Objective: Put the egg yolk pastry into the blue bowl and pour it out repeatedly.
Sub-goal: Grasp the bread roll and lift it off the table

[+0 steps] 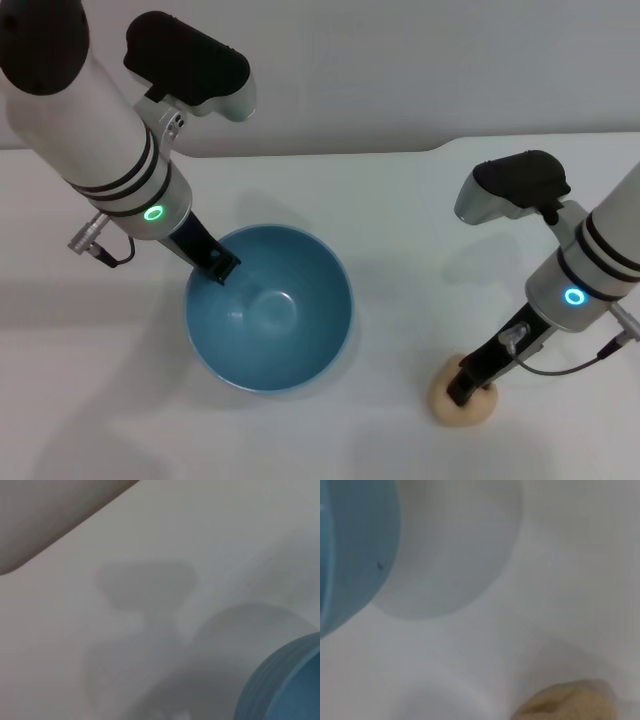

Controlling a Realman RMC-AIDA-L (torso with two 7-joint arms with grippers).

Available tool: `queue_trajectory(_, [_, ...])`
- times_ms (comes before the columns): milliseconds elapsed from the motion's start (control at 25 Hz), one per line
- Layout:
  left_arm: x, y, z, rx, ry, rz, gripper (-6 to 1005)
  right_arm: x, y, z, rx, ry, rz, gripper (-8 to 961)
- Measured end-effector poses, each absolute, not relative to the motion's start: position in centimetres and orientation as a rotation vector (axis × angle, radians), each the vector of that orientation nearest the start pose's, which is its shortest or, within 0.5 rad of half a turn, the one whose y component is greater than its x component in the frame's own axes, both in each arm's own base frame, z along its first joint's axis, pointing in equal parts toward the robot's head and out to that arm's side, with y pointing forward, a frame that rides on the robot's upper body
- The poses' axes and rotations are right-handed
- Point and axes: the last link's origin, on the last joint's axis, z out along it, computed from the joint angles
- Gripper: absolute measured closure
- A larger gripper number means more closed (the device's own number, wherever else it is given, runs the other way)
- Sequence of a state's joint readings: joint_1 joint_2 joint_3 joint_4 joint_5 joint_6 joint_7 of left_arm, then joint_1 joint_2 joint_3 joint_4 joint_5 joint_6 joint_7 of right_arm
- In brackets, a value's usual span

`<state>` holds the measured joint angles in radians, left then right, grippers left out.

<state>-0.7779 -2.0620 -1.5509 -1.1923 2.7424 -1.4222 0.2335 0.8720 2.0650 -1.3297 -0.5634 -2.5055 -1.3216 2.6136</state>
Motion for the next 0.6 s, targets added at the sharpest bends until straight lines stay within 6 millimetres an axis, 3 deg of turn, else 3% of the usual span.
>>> queue_trajectory(240, [-15.3, 38.6, -3.1, -2.368, -0.938, 0.637, 1000, 22.6, 36.9, -6.2, -2.610, 1.359, -0.533, 702])
queue_trajectory(600, [-15.1, 38.5, -3.7, -2.376, -0.900, 0.672, 1000, 22.7, 36.9, -3.4, -2.730, 1.354, -0.223, 804])
